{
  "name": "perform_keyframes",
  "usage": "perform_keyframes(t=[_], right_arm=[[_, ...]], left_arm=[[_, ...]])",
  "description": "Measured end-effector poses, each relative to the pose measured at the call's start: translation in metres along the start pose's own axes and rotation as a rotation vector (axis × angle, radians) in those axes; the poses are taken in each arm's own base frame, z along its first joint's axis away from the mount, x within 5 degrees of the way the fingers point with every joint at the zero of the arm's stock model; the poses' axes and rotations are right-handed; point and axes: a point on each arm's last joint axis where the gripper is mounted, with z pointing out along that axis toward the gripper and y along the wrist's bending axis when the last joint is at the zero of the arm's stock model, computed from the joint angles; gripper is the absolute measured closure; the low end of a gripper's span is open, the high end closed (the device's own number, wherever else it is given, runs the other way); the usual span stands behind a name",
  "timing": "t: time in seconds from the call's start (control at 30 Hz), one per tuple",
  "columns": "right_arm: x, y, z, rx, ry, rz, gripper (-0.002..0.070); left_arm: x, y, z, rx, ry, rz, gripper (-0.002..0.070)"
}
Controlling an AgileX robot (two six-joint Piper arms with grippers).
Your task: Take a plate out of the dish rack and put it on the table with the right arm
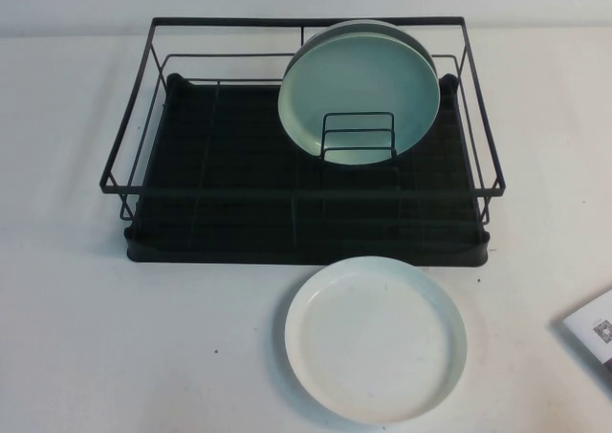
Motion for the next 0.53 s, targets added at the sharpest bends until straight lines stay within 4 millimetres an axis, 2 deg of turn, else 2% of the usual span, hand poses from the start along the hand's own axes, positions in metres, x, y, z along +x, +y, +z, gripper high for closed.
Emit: perform_keyframes(t=[0.53], right_arm=[[0.0059, -0.0015, -0.0005, 0.019, 0.062, 0.059, 0.0694]], left_arm=[[0.0000, 0.0000, 0.0000, 0.000, 0.000, 0.000, 0.0680]])
